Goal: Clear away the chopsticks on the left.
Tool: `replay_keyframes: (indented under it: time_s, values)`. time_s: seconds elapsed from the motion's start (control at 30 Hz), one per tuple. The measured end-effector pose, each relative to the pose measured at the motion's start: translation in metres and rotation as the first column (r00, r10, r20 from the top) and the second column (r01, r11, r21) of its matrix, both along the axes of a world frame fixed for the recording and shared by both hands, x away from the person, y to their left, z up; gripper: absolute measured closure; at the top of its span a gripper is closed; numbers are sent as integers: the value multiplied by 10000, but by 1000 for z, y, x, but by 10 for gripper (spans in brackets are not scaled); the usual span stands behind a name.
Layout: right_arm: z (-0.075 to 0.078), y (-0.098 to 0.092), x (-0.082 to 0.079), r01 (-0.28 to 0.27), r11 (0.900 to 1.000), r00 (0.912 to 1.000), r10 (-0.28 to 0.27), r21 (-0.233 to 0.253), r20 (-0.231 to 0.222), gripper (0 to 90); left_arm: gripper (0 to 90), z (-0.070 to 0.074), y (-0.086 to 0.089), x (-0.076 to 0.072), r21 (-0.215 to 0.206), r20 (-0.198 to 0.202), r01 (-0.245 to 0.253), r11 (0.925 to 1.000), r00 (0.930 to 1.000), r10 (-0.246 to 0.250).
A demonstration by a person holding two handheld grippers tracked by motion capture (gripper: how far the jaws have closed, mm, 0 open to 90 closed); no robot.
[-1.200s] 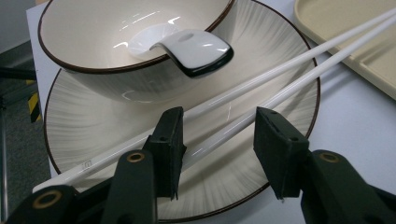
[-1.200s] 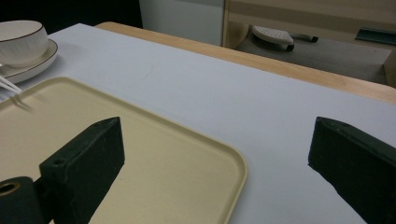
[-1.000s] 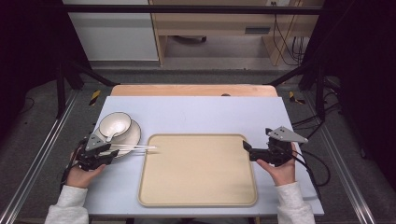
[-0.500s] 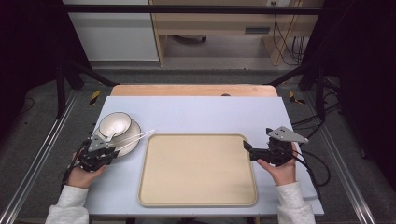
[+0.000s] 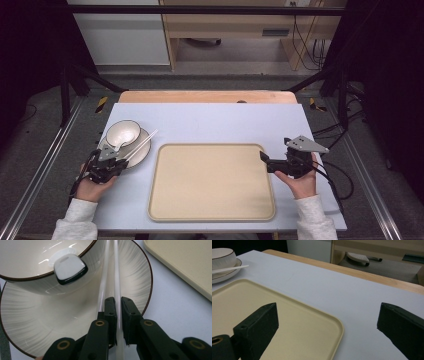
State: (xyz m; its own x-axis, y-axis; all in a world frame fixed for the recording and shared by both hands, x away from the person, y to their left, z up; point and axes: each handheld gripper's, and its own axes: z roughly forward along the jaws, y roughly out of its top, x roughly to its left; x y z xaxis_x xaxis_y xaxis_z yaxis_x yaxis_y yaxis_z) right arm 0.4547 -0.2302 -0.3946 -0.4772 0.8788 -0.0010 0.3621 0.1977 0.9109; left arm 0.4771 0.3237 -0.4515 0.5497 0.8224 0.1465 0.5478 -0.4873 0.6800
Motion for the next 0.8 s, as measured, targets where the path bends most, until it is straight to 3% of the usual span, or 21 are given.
replay_keyframes:
  time_s: [0.23, 0.67, 0.8]
  values:
    - [1, -1, 0, -16, 10000, 10000, 16, 33, 22, 40, 777, 1, -10, 5, -382, -226, -541, 9978, 9983, 533]
    - [1, -1, 0, -4, 10000, 10000, 4, 46, -44, 41, 817, -2, -19, 15, -13, -661, -771, 9970, 9949, 768]
    - [1, -1, 0, 22, 10000, 10000, -22, 54, -60, 41, 836, -2, -20, 15, -101, -682, -813, 9966, 9944, 805]
